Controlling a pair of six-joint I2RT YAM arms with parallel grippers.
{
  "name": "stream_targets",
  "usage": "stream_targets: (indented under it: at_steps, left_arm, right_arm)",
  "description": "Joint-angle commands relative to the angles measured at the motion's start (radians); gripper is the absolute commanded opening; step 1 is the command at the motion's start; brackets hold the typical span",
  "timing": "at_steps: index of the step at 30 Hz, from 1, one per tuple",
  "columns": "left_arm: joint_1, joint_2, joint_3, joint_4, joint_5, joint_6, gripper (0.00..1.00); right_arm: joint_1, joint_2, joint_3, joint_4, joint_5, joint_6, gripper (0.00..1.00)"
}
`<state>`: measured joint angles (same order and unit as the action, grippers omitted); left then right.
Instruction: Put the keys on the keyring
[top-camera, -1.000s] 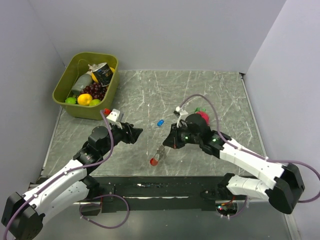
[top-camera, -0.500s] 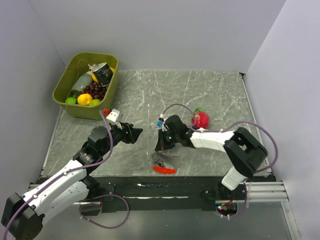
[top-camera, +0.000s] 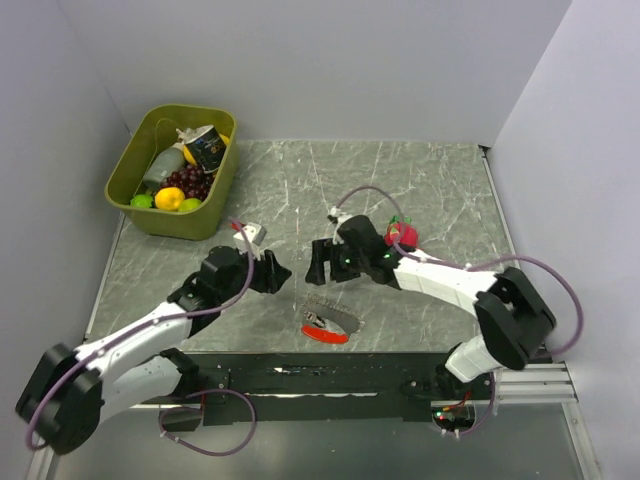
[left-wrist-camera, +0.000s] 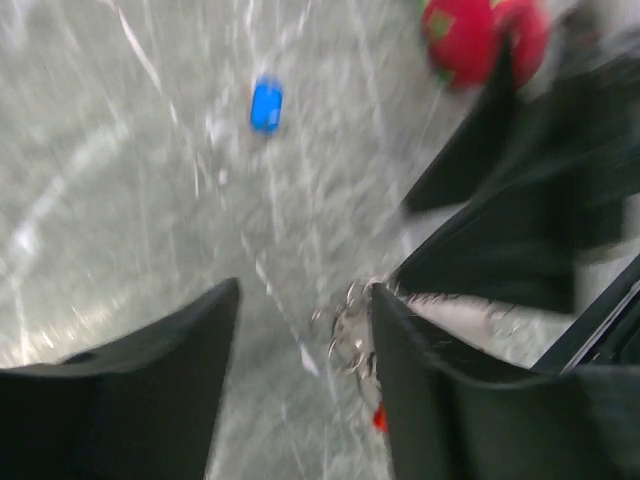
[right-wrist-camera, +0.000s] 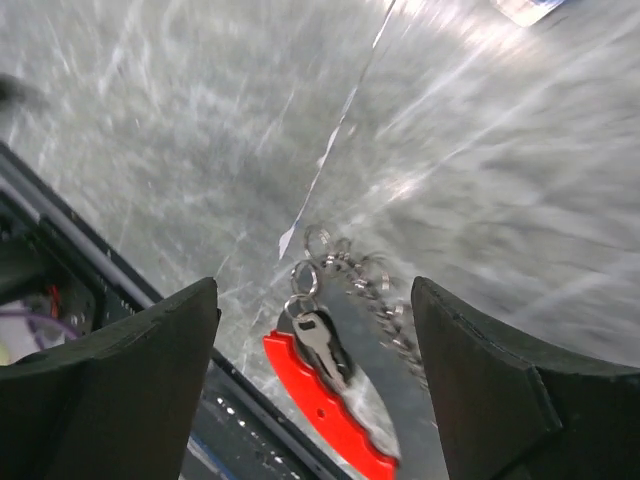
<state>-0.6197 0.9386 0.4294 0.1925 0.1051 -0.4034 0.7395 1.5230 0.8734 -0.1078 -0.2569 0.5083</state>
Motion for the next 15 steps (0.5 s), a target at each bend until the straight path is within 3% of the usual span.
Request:
stream_targets:
  at_steps: [1,3,6,15]
  left_arm:
    - [-0.005,0.104,0.026,0.004,0.070,-0.031,0.54]
    - [-0.003,0.156,0.019,0.044,0.108,-0.046,0.47]
    - [-0.003,0.229,0.026,0.085,0.146,-0.063,0.44]
    - [-0.003,0.427,0.081,0.133,0.286,-0.101,0.48]
  right_arm:
    - [-0.051,-0.115,-0.048,-0.085,0.116,-0.051,0.86]
    - [-0.071,-0.130,-0.091,-0.110,0.120,-0.057,0.86]
    - [-0.095,-0.152,-0.148,-0.127,0.108,-0.063,0.86]
    - [-0.091,-0.207,-0.319,-0.047,-0.060,0.038,0.86]
